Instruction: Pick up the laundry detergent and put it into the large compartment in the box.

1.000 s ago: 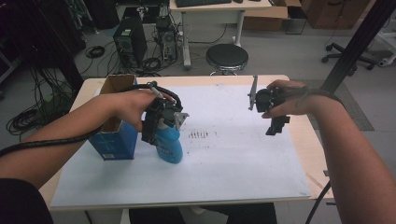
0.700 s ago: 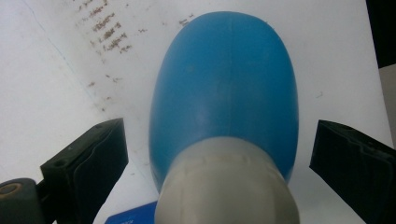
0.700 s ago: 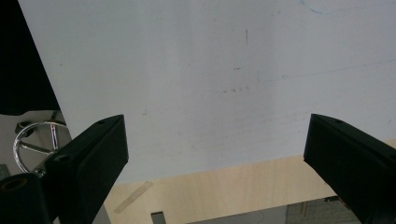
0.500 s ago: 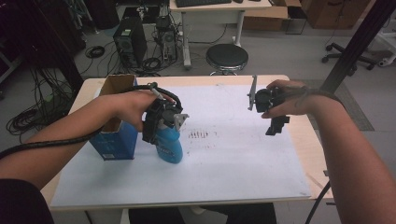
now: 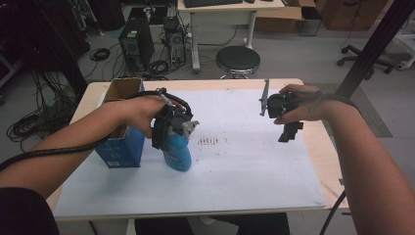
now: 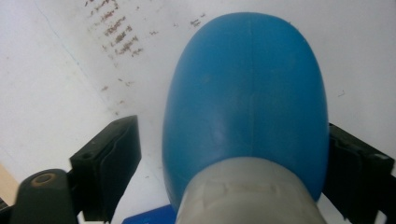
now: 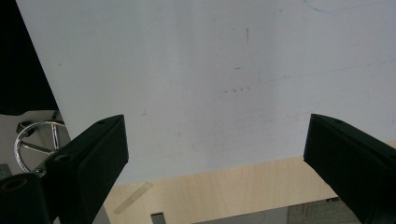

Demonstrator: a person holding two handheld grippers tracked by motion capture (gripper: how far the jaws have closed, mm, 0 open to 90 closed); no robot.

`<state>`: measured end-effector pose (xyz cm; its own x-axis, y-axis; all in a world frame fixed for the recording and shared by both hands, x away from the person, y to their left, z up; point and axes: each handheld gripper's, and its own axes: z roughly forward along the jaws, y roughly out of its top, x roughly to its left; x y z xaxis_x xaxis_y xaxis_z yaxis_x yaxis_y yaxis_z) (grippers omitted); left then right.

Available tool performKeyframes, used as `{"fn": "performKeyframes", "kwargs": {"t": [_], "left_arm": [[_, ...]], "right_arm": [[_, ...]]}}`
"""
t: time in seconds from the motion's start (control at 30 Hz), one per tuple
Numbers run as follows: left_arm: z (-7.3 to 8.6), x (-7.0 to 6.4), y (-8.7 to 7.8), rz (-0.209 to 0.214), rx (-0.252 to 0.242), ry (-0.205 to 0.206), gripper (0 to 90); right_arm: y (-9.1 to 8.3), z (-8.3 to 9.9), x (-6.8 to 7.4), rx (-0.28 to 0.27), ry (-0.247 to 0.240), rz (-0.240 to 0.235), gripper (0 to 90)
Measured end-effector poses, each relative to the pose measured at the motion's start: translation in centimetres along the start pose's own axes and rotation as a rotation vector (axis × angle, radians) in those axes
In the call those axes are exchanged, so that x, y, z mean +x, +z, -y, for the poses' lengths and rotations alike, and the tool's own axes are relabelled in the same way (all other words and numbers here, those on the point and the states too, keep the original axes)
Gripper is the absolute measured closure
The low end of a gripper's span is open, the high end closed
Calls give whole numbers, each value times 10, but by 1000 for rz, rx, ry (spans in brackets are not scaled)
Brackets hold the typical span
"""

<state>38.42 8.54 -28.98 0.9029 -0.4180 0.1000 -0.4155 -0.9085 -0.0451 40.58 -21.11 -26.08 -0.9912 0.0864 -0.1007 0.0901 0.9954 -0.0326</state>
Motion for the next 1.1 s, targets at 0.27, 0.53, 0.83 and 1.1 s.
{"fn": "performKeyframes", "kwargs": {"t": [0.27,0.53,0.83,1.1], "left_arm": [[-1,-1,0,-6,2,2,179],[-2,-2,1,-19,-3,4,215],[-1,-2,3,-16,16,6,246],[-2,-3,3,-4,11,18,306]], "right_arm": [[2,2,-1,-4,0,-3,63],[5,2,-1,-6,-2,-6,63],[5,3,-2,-5,2,-5,63],[7,4,-2,-2,7,-10,64]]}}
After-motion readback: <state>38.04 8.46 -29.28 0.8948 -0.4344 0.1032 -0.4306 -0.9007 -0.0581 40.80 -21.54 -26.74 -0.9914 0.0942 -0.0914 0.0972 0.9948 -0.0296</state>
